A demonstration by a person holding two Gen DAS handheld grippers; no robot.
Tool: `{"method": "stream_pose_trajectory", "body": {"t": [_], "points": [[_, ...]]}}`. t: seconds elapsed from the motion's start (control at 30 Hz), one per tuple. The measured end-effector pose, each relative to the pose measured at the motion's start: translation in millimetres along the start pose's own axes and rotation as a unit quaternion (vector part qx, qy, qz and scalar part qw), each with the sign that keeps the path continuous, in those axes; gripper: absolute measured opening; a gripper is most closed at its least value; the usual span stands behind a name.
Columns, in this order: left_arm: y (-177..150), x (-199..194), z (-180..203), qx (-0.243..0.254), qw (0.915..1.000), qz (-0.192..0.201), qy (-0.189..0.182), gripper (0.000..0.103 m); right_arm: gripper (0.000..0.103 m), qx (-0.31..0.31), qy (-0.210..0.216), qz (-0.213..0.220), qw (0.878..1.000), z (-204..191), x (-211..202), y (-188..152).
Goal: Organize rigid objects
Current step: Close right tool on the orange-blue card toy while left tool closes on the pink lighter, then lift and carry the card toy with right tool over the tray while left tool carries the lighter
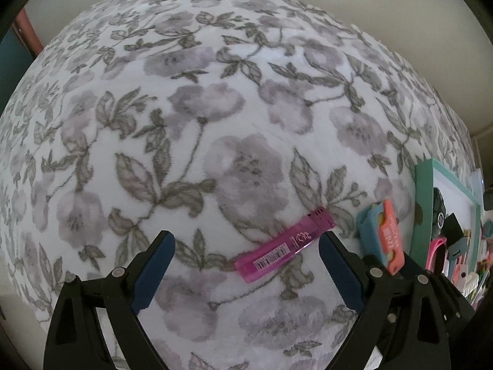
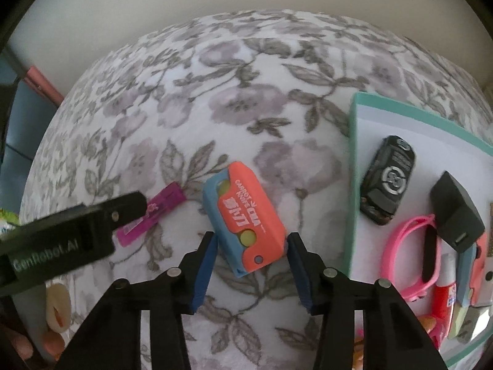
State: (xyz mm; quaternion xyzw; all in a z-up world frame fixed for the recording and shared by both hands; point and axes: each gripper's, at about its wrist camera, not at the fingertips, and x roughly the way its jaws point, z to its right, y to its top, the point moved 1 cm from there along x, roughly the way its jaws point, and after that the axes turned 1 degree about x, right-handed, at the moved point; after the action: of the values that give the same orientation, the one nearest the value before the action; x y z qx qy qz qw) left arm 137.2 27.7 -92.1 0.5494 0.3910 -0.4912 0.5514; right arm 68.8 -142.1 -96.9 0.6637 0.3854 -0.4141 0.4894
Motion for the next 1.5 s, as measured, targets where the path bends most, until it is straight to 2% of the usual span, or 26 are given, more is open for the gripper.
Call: {"method": "stream_pose_trajectory", "body": {"t": [0.27, 0.33, 0.47, 0.53, 0.57, 0.63, 0.7, 1.0, 1.17, 1.5], "points": [[-6, 15, 24, 0.033, 0.9994, -0.005, 0.006, 0.092, 0.046, 0.02, 0.012, -0.001, 1.0, 15, -9, -2], [-8, 19, 31, 0.041, 0.9991, -0.008, 0.002, 0.079, 0.046, 0.021, 0.013, -0.002, 1.0, 17, -9, -2], [-10, 23, 38, 0.05, 0.9987, -0.008, 0.006, 0.066, 0.046, 0.012, 0.007, -0.004, 1.0, 14, -6, 0], [-9, 21, 38, 0.056, 0.9983, -0.003, 0.014, 0.047, 0.046, 0.01, 0.005, -0.004, 1.0, 11, -4, 1], [-8, 20, 37, 0.054, 0.9985, 0.0, 0.013, 0.042, 0.046, 0.014, 0.007, -0.004, 1.0, 10, -2, 2], [-6, 20, 34, 0.046, 0.9989, 0.003, 0.003, 0.025, 0.046, 0.017, 0.01, -0.004, 1.0, 11, -2, 2], [-6, 21, 34, 0.041, 0.9992, 0.005, -0.005, 0.02, 0.046, 0.016, 0.01, -0.003, 1.0, 11, -2, 2], [-2, 13, 31, 0.032, 0.9986, 0.016, -0.039, 0.02, 0.046, 0.016, 0.015, -0.002, 1.0, 12, -4, 0], [5, -17, 28, 0.026, 0.9977, 0.044, -0.045, 0.02, 0.044, 0.018, 0.021, 0.0, 1.0, 14, -8, -1], [5, -51, 34, 0.033, 0.9935, 0.09, -0.061, 0.02, 0.043, 0.017, 0.027, 0.019, 0.999, 19, -27, -5]]}}
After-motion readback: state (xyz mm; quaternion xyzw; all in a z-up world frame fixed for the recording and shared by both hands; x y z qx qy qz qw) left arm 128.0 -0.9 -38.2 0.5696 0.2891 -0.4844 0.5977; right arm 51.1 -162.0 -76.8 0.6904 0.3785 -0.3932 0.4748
